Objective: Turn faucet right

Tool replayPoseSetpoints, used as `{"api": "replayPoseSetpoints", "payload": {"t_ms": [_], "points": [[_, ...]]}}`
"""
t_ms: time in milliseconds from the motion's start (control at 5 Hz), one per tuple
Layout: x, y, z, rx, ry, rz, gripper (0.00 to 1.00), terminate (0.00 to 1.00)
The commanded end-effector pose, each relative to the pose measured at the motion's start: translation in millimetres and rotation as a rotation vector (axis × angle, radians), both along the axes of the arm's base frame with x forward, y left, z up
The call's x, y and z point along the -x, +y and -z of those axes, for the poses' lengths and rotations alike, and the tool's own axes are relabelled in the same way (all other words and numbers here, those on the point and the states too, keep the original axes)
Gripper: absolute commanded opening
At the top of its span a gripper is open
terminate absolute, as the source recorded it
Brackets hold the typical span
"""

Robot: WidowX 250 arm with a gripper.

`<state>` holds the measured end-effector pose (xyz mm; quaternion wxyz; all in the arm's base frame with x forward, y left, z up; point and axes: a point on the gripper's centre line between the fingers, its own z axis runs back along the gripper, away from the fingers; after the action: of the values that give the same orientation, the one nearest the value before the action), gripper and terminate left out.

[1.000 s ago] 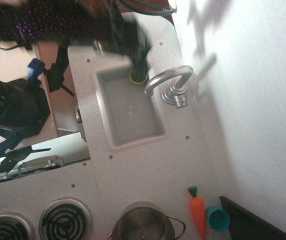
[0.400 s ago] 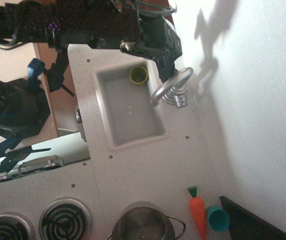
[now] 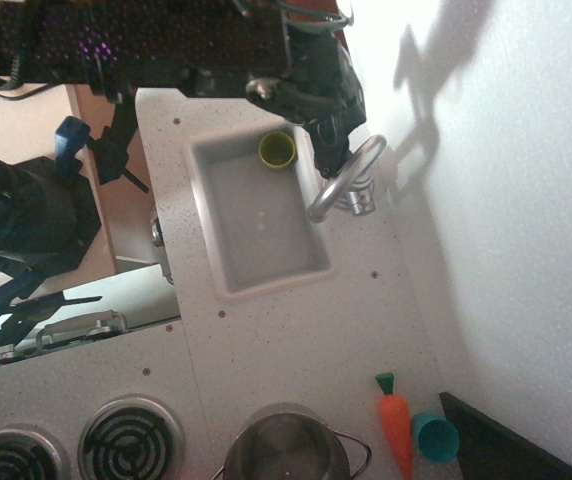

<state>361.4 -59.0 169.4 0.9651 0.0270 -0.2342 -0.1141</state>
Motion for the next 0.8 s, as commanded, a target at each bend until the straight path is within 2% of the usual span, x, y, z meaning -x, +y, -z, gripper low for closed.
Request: {"api": "replayPoseSetpoints", "payload": {"t_ms": [0, 200, 400, 600], "points": [[-4.1, -22.6, -58.3, 0.034, -0.015, -0.024, 1.0, 0.0], [-15.0, -43.1, -71.5, 0.116, 0.121, -0.045, 1.0, 0.0], [-19.6, -75.6, -78.5, 0.158, 0.354, -0.068, 1.0, 0.0], [5.0, -95.3, -78.3, 0.213, 0.497, -0.022, 1.0, 0.0]]}}
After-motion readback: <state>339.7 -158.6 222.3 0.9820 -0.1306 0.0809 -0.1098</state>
